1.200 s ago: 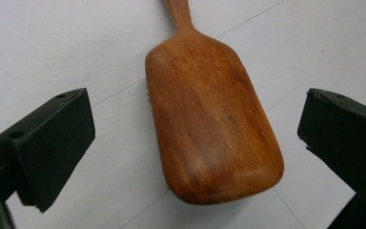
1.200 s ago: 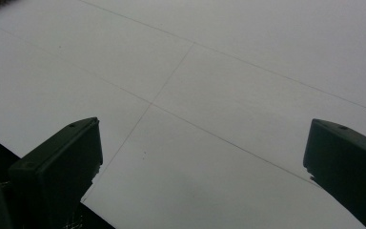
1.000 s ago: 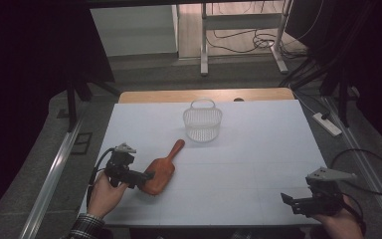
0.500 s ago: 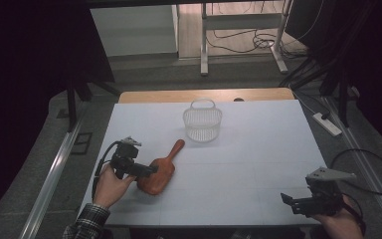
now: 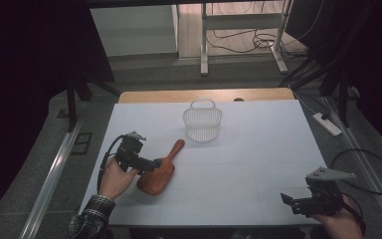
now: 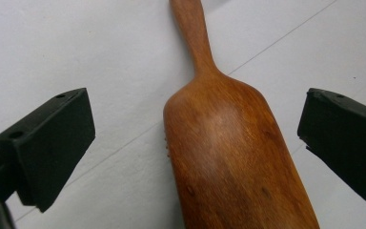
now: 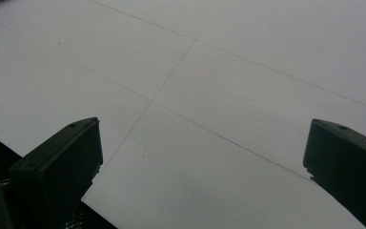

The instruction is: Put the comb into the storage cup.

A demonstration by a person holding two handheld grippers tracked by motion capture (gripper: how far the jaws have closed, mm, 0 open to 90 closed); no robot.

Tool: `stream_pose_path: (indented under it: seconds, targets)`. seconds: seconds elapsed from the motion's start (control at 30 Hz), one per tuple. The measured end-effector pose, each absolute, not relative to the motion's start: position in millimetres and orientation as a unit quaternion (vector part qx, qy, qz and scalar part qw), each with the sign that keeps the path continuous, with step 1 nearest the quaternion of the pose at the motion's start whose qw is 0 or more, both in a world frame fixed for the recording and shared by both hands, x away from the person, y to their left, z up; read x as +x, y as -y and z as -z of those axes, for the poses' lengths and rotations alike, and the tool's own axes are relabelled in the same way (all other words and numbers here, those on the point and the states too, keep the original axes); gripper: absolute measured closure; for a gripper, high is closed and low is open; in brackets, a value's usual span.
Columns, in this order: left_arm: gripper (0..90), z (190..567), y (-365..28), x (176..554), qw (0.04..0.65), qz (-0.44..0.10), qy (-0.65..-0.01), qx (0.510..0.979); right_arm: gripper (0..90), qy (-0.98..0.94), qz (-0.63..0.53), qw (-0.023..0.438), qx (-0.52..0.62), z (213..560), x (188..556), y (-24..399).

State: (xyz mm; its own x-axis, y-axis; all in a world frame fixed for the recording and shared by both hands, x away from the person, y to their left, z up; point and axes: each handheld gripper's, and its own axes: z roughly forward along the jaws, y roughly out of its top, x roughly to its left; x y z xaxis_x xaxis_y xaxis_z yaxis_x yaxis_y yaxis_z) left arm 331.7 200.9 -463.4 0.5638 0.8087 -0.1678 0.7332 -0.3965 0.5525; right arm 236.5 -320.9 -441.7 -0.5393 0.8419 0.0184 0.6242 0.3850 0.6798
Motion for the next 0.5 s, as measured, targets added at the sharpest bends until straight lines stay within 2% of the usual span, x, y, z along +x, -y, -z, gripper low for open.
stream_pose_path:
  seconds: [0.5]
  targets:
    - [0.0, 466, -190, 352, 0.294, -0.054, -0.460, 0.836, 0.0, -0.816, -0.324, 0.167, 0.450, 442, 237, 321]
